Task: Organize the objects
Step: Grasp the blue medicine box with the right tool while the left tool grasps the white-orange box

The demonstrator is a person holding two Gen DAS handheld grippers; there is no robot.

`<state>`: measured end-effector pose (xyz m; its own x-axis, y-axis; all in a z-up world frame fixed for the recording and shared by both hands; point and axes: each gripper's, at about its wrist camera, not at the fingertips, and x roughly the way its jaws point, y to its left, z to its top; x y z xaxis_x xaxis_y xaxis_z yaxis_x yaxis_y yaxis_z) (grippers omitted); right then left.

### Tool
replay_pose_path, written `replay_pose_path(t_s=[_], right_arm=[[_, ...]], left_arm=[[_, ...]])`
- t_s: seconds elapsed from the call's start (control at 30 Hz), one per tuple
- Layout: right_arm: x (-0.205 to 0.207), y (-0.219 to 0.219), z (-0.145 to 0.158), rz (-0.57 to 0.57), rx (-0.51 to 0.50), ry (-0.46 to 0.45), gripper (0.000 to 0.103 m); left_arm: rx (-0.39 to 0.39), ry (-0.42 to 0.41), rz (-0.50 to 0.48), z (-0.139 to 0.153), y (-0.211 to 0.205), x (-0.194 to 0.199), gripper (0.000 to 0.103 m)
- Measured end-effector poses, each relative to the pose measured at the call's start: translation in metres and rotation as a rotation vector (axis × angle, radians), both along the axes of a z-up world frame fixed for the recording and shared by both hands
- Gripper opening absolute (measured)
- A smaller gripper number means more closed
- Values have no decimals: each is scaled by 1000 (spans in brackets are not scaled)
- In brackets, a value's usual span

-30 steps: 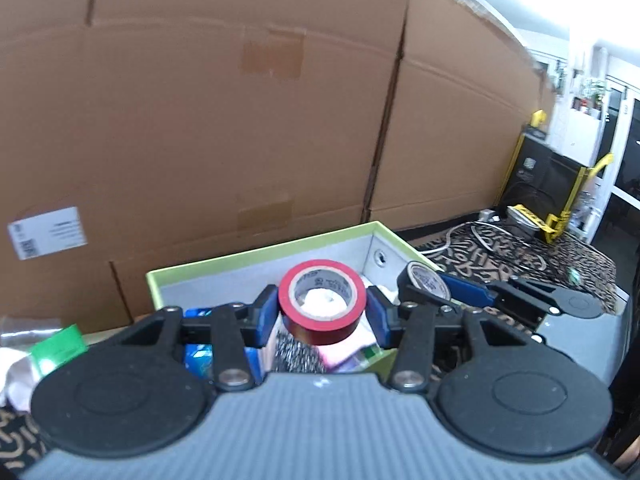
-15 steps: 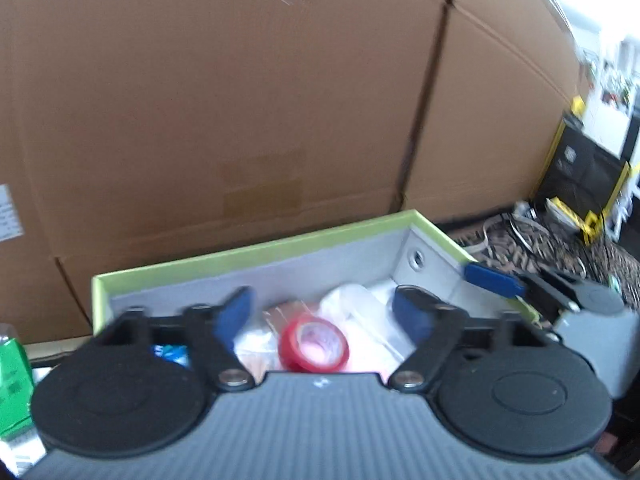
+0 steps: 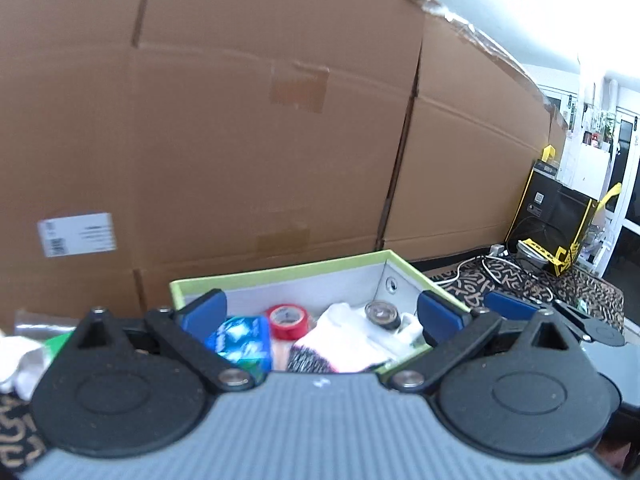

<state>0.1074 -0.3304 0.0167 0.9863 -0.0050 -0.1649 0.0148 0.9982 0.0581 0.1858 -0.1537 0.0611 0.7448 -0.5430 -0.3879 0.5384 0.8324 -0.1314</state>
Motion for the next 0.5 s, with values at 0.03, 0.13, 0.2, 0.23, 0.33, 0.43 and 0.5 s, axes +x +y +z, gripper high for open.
replay_pose_path(t_s=[0.03,0.13,0.2,0.23,0.33,0.43,0.5], right_arm=[[-4,5,-1,12,2,2,86],[-13,22,-6,41,8,16,86],[-17,31,-10,62,16,37,87],[-20,37,-14,75,21,49,87],[-25,55,-23,113,31,87,87],[-24,74,-35,158,54,135,87],[-23,87,-43,183,67,164,87]], left_arm=[[5,-6,10,1,6,-8,103],[25,-19,47,2,29,-34,103],[37,-30,79,2,52,-55,103],[37,-30,98,1,64,-65,103],[17,15,157,-10,98,-79,103],[11,86,205,-27,126,-82,103],[23,123,243,-41,139,-81,103]])
